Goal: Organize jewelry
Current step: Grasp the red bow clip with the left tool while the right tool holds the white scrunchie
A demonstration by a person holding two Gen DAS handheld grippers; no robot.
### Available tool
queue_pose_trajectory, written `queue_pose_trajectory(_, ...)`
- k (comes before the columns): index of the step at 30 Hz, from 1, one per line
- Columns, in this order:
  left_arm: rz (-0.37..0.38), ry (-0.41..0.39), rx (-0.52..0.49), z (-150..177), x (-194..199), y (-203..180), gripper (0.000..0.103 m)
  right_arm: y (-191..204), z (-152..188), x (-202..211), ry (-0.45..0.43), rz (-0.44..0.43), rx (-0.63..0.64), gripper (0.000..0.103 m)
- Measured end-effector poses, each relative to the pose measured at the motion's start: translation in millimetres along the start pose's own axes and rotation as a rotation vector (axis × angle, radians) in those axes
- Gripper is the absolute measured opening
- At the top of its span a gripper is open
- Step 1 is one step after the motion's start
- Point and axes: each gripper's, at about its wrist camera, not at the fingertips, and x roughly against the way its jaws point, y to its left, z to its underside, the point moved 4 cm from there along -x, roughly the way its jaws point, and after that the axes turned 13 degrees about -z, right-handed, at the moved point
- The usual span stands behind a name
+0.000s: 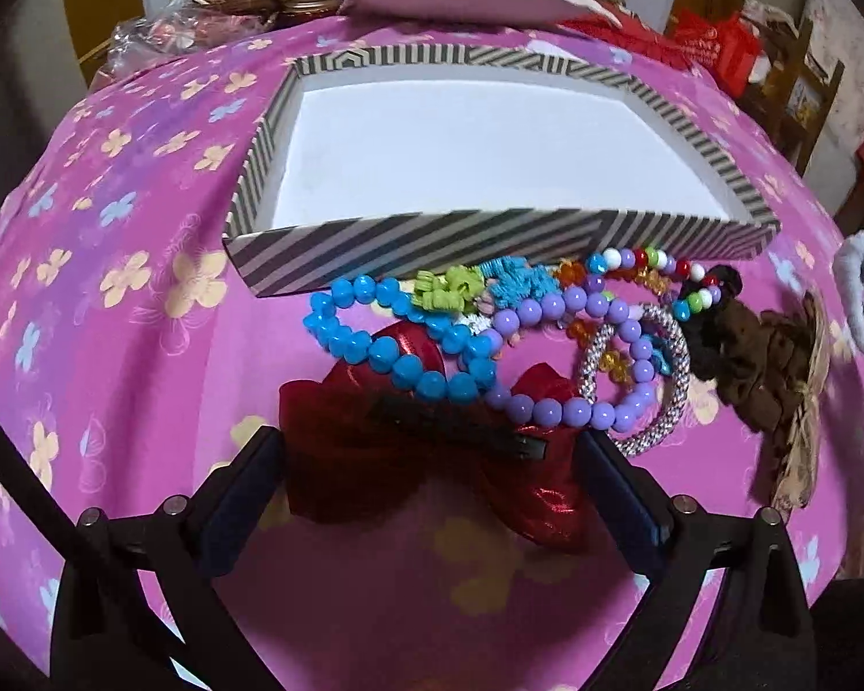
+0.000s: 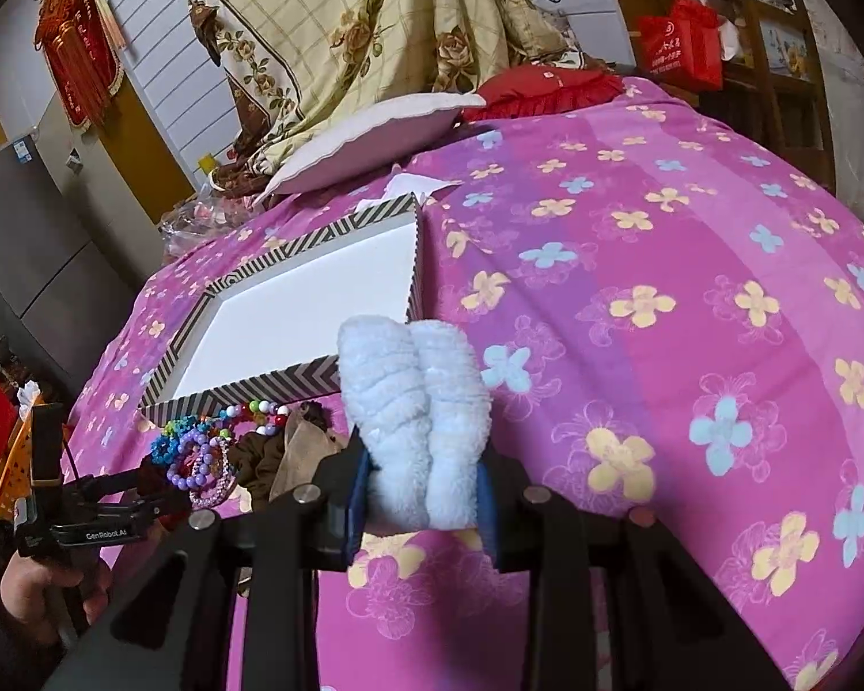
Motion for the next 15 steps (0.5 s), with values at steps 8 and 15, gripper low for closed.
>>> queue_pose_trajectory(8,0.105,-0.015,0.092,14.8,26.0,20.7,0.0,0.6,-1.8,1.1,-0.008,0.015,0.007,0.033)
queue_pose_trajectory(15,0.173,-0.037,0.093,29.6,53.8,19.4,0.0,3.2,-2.6,3.5,-0.014,0.022,0.03,0.033)
